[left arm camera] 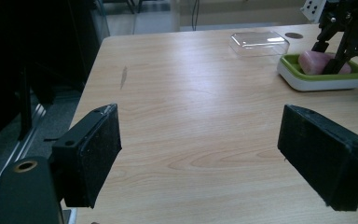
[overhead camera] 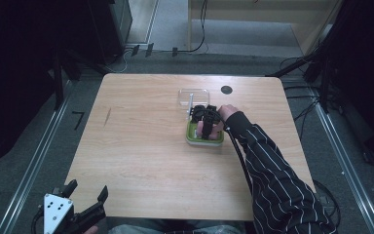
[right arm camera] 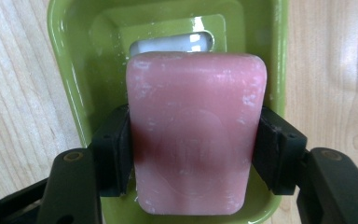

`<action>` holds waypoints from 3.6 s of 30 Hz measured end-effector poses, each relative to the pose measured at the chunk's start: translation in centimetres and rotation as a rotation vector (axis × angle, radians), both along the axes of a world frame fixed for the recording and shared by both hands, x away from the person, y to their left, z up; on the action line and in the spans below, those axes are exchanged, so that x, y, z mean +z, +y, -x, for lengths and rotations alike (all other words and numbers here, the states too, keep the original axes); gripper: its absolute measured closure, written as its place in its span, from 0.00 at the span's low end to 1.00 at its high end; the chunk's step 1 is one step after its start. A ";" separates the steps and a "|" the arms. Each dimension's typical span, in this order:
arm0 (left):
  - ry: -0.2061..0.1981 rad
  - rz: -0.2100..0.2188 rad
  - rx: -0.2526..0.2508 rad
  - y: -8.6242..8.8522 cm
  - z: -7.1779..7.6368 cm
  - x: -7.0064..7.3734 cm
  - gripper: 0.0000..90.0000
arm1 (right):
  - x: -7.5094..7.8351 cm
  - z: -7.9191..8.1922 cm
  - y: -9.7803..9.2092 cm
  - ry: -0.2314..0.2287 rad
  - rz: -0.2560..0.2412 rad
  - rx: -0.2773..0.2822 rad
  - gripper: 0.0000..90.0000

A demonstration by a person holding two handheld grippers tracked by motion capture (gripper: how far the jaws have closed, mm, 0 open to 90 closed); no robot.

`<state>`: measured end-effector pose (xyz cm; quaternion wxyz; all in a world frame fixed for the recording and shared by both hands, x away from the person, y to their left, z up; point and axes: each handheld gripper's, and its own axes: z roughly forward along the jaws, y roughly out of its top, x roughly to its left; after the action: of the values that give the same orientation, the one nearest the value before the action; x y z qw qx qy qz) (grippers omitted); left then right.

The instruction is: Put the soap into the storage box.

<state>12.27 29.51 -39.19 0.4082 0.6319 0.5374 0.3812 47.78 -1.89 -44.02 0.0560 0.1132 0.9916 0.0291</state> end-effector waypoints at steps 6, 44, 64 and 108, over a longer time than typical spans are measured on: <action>-0.001 0.000 -0.005 0.0 -0.1 0.0 0.15 | -0.3 0.0 -0.1 0.007 -0.002 -0.003 0.43; -0.002 0.002 -0.070 -1.0 -1.9 0.0 0.15 | 2.9 1.0 -3.6 -0.006 -0.106 -0.303 0.12; 0.002 0.000 -0.150 -2.3 -3.9 0.0 0.15 | 3.0 4.0 -7.9 0.009 -0.087 -0.404 0.12; 0.005 -0.001 -0.228 -3.8 -5.8 0.0 0.15 | -0.6 14.7 -14.4 0.086 -0.009 -0.566 0.12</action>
<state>18.12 25.71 -39.23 0.4473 0.6900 0.4628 0.3312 33.07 -16.32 -44.64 0.0194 0.3867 0.9219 0.0119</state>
